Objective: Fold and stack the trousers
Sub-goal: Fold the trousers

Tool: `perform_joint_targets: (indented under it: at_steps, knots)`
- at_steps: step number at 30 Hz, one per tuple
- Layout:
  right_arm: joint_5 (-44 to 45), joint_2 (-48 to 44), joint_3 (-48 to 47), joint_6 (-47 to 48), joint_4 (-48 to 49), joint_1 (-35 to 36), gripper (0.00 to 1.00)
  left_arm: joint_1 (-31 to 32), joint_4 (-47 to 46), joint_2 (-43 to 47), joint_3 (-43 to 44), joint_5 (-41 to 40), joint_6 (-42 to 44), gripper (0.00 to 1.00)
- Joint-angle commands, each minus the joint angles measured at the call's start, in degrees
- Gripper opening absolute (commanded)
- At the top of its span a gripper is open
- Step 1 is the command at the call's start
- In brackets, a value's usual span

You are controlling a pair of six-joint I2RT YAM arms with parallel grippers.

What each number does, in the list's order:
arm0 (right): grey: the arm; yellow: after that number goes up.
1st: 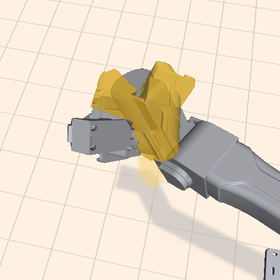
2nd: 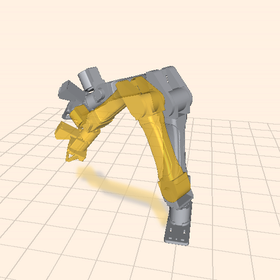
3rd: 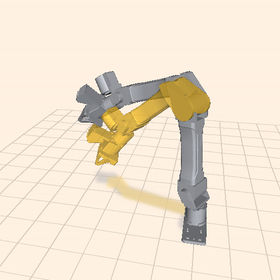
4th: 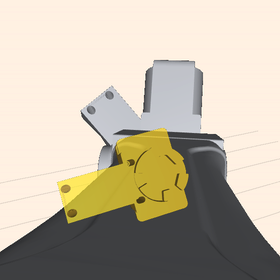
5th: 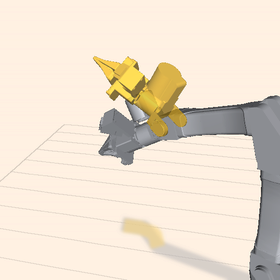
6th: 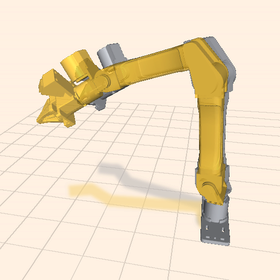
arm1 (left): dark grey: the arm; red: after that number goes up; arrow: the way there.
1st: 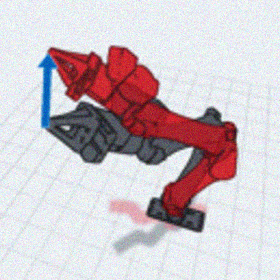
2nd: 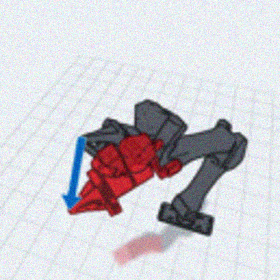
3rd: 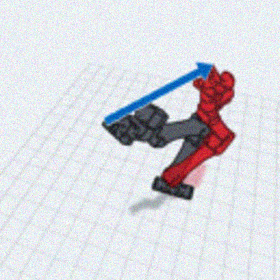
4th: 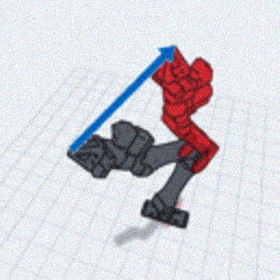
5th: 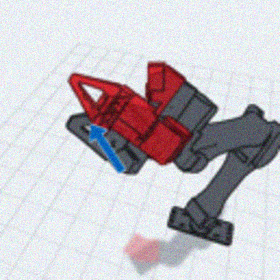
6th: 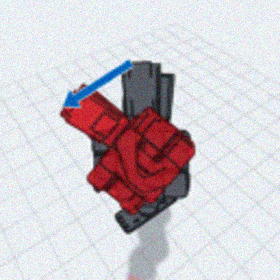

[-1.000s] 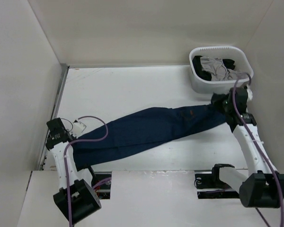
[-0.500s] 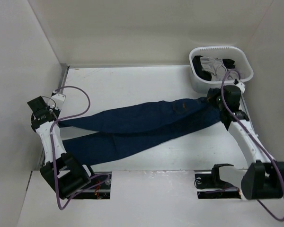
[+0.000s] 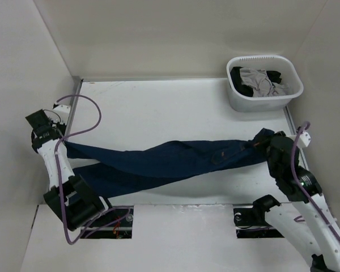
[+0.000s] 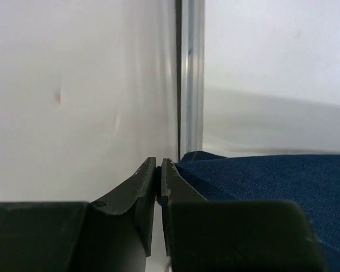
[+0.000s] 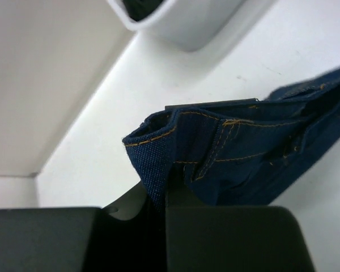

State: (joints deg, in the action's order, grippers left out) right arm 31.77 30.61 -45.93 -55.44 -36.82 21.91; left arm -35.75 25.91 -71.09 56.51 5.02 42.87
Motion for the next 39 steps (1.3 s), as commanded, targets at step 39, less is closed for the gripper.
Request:
perform_joint_targets:
  at_steps: [39]
  knots:
    - [-26.59,31.01,18.07,1.91,30.41,-49.28,0.13,8.19,24.8,26.7,-18.38,-10.02,18.82,0.0]
